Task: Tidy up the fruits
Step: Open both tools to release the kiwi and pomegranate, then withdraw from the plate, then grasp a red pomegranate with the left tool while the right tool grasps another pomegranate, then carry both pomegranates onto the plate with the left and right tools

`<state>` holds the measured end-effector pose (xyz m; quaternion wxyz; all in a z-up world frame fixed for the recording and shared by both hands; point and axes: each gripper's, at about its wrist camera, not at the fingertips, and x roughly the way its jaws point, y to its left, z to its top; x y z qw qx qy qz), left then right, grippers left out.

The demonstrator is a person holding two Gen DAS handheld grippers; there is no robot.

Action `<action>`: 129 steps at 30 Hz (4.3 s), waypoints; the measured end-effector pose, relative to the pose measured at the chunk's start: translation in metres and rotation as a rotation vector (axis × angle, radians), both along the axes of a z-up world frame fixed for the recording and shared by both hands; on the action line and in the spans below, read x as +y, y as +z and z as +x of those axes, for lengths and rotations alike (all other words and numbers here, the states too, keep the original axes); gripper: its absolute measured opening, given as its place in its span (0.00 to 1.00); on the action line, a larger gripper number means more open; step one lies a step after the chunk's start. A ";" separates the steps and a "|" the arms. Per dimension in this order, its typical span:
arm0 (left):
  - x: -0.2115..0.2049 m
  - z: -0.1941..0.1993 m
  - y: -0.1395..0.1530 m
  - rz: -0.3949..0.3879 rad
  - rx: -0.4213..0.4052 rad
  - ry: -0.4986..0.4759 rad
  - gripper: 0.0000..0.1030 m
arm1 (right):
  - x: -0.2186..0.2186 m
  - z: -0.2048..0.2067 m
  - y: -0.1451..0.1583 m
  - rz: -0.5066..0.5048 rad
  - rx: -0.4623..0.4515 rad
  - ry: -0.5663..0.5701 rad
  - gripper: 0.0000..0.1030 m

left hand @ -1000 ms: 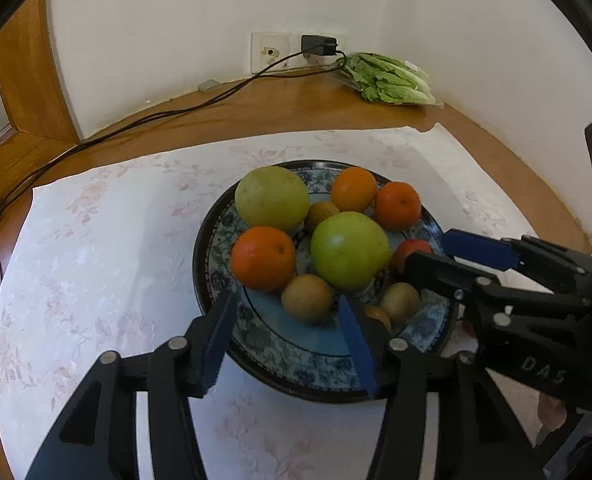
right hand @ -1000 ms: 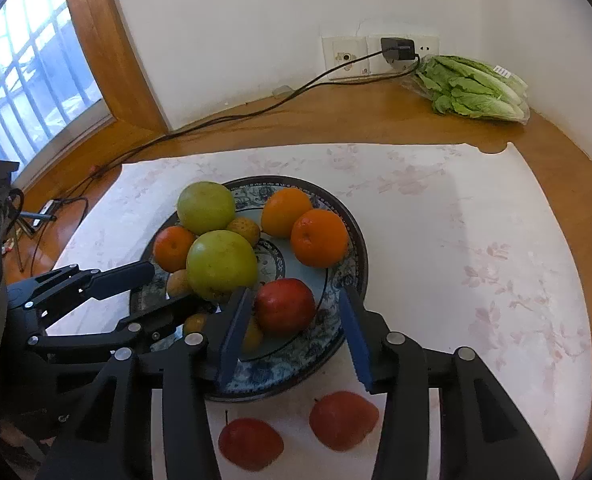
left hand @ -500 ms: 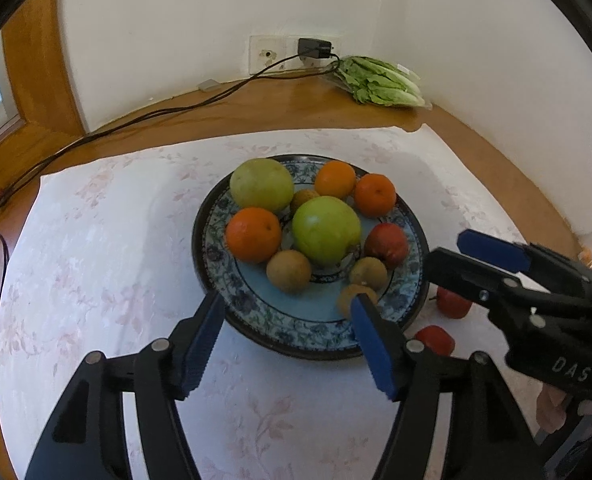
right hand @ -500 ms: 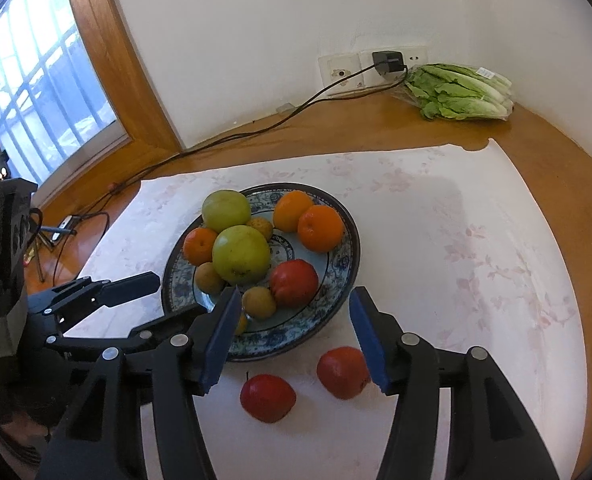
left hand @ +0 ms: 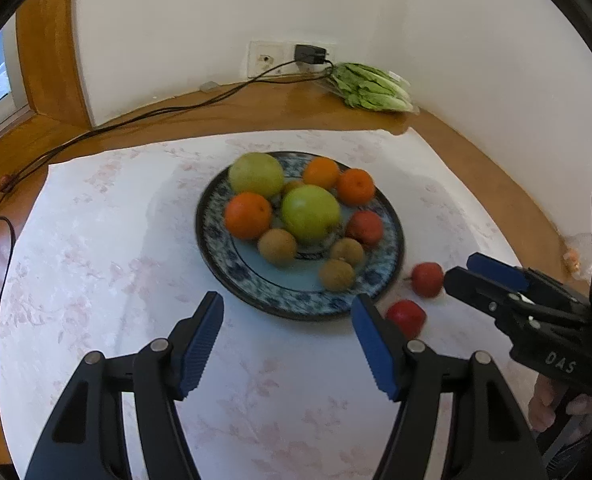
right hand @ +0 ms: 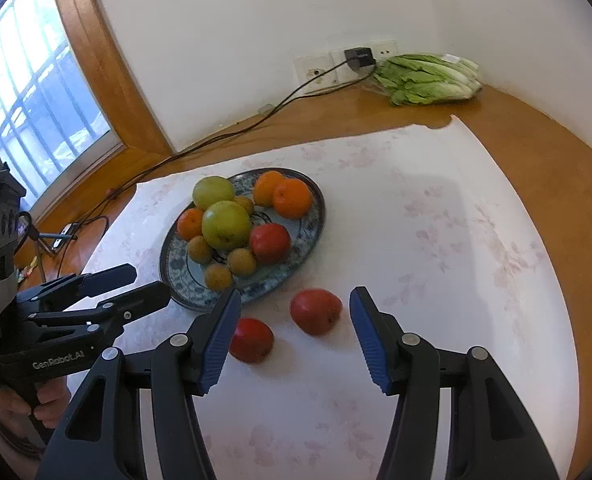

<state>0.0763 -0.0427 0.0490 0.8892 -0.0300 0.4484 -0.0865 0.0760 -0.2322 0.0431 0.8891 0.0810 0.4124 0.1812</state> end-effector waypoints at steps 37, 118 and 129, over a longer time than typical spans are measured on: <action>-0.078 0.000 -0.034 0.011 0.078 -0.091 0.48 | -0.051 -0.015 -0.024 0.081 0.085 -0.100 0.56; 0.014 0.029 -0.010 -0.006 -0.009 0.062 0.29 | 0.051 0.024 -0.006 -0.089 -0.009 0.068 0.34; 0.013 0.042 -0.023 -0.011 -0.004 0.059 0.29 | 0.057 0.035 -0.015 -0.141 -0.031 0.062 0.34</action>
